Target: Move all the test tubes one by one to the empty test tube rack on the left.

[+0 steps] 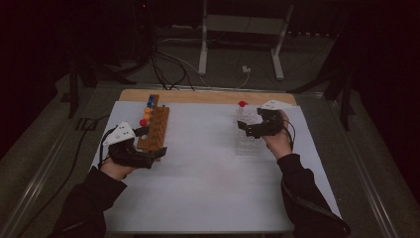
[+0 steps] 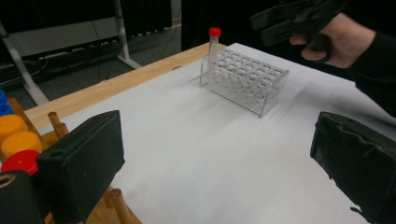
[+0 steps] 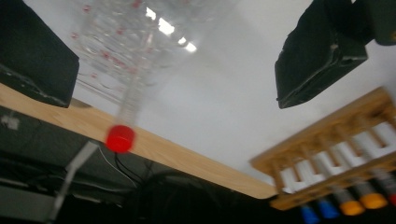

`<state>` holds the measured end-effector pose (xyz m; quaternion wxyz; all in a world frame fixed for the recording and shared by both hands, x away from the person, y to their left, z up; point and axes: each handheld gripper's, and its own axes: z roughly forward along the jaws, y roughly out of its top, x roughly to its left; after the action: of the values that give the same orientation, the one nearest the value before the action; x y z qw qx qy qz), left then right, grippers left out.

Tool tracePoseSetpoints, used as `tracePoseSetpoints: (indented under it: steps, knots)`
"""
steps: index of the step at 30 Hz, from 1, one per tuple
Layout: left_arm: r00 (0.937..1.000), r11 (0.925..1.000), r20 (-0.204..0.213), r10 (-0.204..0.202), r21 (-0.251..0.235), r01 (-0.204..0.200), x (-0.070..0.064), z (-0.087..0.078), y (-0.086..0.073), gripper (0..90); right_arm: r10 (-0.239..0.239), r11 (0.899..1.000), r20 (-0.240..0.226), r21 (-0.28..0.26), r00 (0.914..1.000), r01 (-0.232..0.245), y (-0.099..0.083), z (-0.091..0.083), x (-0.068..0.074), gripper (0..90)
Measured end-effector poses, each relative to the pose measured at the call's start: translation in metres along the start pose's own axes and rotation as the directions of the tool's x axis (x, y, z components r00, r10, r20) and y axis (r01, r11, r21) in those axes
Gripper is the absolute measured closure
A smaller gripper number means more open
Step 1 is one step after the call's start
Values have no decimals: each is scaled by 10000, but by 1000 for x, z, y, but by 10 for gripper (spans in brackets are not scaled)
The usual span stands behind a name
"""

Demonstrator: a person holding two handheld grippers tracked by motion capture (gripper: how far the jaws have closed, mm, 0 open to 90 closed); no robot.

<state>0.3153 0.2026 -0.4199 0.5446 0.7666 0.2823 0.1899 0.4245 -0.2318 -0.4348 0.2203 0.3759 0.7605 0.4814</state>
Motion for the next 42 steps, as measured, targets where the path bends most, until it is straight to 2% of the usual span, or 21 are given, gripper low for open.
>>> tracePoseSetpoints:
  steps: [6,8,9,12,14,19,22,27,29,33,35,42]
  knots:
    - [9999,10000,152,43,-48,-43,-5,2,1,37,362,9968,373,704,9986,-388,-8,21,-17,2]
    - [9998,9999,164,91,-55,-90,-7,2,2,37,405,9953,498,859,9979,-447,-10,27,-20,85]
    - [9997,9999,202,105,-49,-104,-7,2,2,37,409,9945,607,941,9973,-465,-11,30,-21,98]
    - [9998,9999,148,147,-50,-146,-8,2,2,37,379,9932,563,1082,9977,-438,-13,36,-25,200]
    - [9999,9998,5,129,-126,-129,-7,2,3,37,138,9926,633,1194,9979,-213,-14,41,-26,304]
    - [10000,9999,18,97,-127,-97,-6,1,2,37,28,9908,606,1351,9982,-110,-9,53,-30,488]
    - [9999,9998,-4,129,-129,-129,-7,1,2,37,95,9900,614,1398,9981,-180,-5,59,-33,582]
    - [9999,9998,2,139,-137,-139,-7,0,3,37,272,9878,552,1514,9981,-353,-1,69,-34,682]
    - [9999,9999,27,120,-112,-119,-6,0,2,38,187,9870,696,1582,9974,-295,0,70,-34,734]
    - [9999,9999,23,122,-70,-122,-6,2,2,38,306,9860,757,1611,9967,-425,0,70,-35,749]
    - [9999,9999,58,125,-62,-124,-6,2,2,38,203,9864,827,1608,9964,-334,2,69,-34,750]
    - [9999,9999,32,134,-61,-134,-6,2,2,38,170,9906,941,1335,9954,-296,15,56,-31,752]
